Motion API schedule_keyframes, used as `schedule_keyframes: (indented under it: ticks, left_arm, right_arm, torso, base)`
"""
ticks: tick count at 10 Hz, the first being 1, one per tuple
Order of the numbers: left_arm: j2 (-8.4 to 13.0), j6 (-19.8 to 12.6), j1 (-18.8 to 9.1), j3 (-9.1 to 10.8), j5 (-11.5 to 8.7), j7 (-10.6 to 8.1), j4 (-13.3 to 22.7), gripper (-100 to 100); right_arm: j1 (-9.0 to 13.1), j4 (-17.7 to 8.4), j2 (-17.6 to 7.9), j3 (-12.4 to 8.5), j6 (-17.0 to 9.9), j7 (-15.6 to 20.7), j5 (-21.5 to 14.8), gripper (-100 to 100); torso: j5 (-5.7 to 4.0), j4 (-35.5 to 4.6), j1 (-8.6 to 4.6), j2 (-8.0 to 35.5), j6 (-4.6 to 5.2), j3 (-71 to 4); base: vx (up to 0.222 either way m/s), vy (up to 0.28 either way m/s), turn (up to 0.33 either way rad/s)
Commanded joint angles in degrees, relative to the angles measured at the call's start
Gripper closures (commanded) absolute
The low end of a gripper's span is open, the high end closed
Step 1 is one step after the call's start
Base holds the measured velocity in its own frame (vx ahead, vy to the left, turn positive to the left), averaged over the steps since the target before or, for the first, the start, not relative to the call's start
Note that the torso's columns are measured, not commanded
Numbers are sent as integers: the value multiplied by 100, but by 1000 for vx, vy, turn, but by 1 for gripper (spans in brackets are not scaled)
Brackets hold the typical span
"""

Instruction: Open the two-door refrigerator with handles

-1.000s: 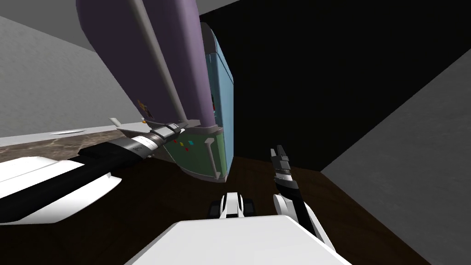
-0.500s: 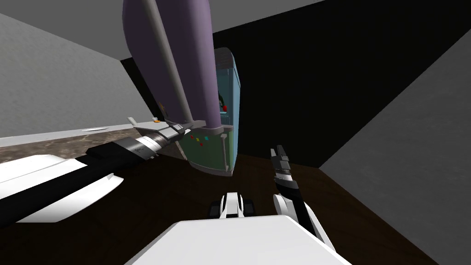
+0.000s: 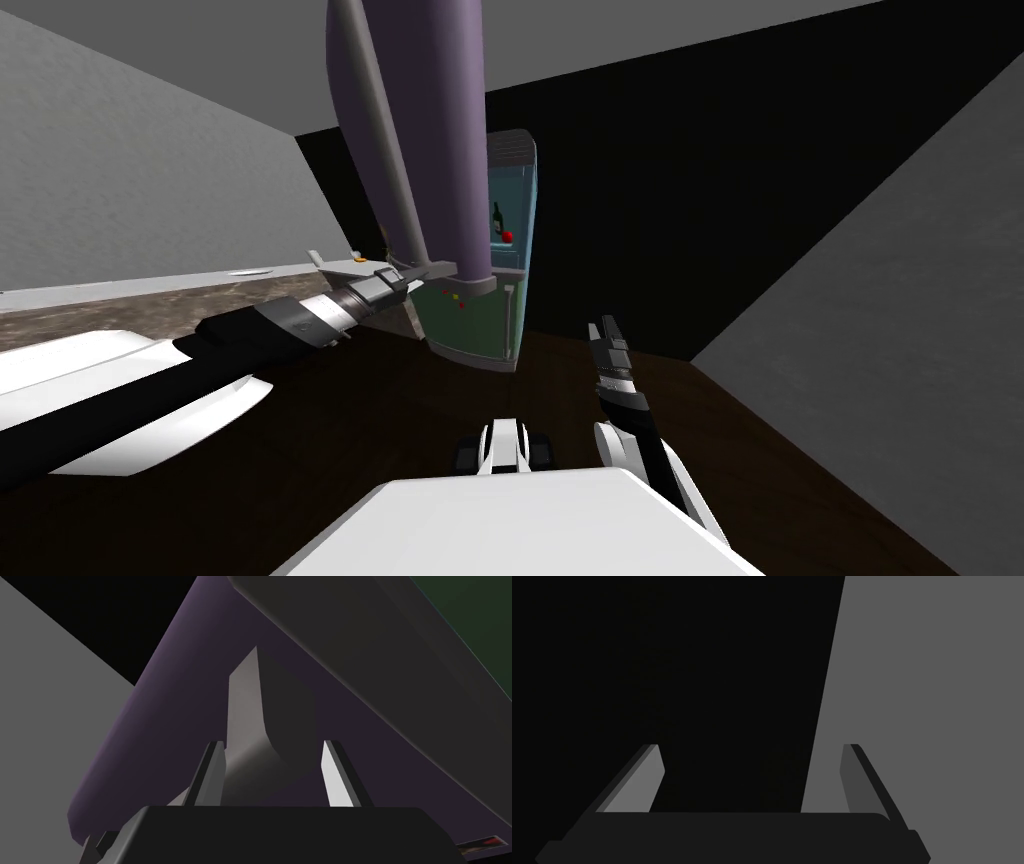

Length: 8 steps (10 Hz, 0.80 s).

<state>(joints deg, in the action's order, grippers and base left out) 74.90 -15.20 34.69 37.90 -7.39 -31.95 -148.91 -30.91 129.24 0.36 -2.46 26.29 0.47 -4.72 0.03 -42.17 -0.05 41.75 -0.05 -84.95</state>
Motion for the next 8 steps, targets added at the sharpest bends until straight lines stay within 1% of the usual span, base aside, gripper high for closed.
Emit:
schedule_keyframes:
  ticks: [1,2,3,4,6,7,8]
  left_arm:
    - [48,279,22,2,-10,-65,-19,100]
    - [48,279,22,2,-10,-65,-19,100]
    - [72,419,32,3,-15,-97,-28,100]
    - [72,419,32,3,-15,-97,-28,100]
    - [120,699,54,6,-24,-162,-47,100]
    - [120,699,54,6,-24,-162,-47,100]
    - [144,838,65,7,-29,-195,-57,100]
  right_arm:
    - [0,1,-1,-1,0,0,0,0]
    - [1,1,-1,-1,0,0,0,0]
    - [0,0,-1,-1,0,0,0,0]
    - [1,1,-1,-1,0,0,0,0]
    - [0,0,-2,-1,0,0,0,0]
    - [1,0,-2,-1,0,0,0,0]
    - [0,0,-1,-1,0,0,0,0]
  torso:
    - [-9,5,9,-12,13,-13]
    - [11,-3,55,22,5,7]
    - [18,-8,60,22,-8,11]
    - [16,-9,66,26,-5,9]
    - [8,-6,63,-15,-3,-25]
    - [10,-7,68,-14,1,-29]
    - [9,-6,60,-26,-6,-36]
  base:
    - [-163,327,-131]
    - [-144,276,-64]
    - [-163,284,-47]
    - [-127,278,-44]
    - [-118,316,-98]
    - [-127,283,-43]
    - [-160,292,-44]
